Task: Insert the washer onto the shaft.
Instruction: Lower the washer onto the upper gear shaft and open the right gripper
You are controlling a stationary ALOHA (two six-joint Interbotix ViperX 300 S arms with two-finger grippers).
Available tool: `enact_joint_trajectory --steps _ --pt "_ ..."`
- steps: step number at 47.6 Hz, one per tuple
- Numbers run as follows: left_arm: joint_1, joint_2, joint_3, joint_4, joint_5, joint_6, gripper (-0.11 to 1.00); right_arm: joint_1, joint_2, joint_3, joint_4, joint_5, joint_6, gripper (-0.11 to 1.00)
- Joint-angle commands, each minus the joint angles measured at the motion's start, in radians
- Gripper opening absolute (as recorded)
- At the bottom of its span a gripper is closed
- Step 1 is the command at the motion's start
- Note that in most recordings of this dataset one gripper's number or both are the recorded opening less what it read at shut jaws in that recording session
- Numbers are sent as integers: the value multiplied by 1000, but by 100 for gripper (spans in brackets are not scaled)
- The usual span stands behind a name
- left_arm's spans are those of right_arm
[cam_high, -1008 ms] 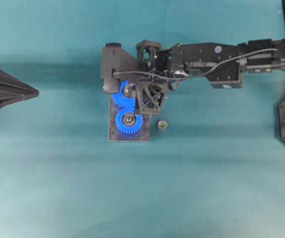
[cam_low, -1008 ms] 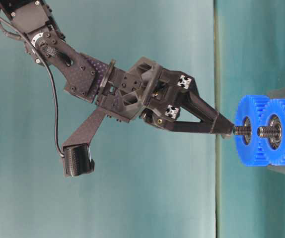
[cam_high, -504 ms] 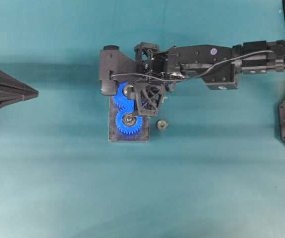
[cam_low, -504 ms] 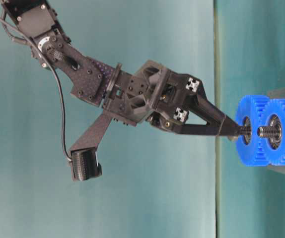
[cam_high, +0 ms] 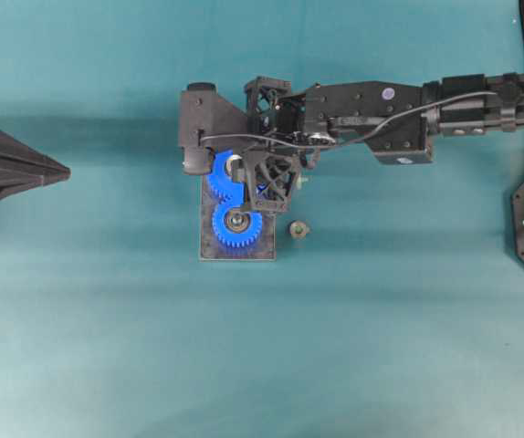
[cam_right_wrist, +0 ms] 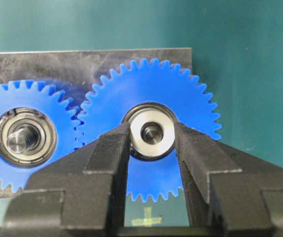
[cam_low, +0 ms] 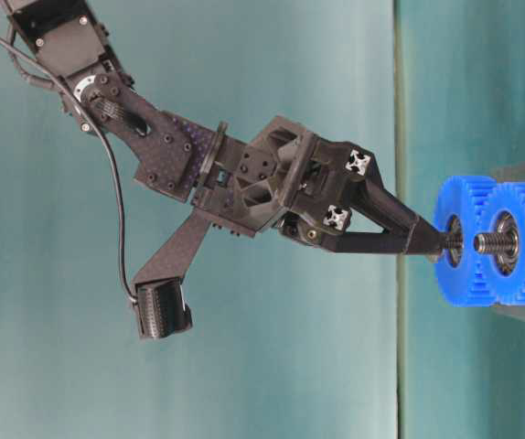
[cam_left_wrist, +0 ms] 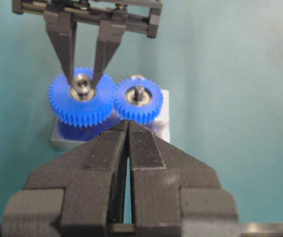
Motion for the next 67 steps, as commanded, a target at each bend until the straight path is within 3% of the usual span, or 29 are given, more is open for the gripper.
enact_joint_trajectory --steps 1,67 --pt "2 0 -9 5 -5 -2 1 0 -15 -20 2 0 -8 33" --pt "2 -6 -5 3 -6 -5 1 8 -18 -5 9 0 2 33"
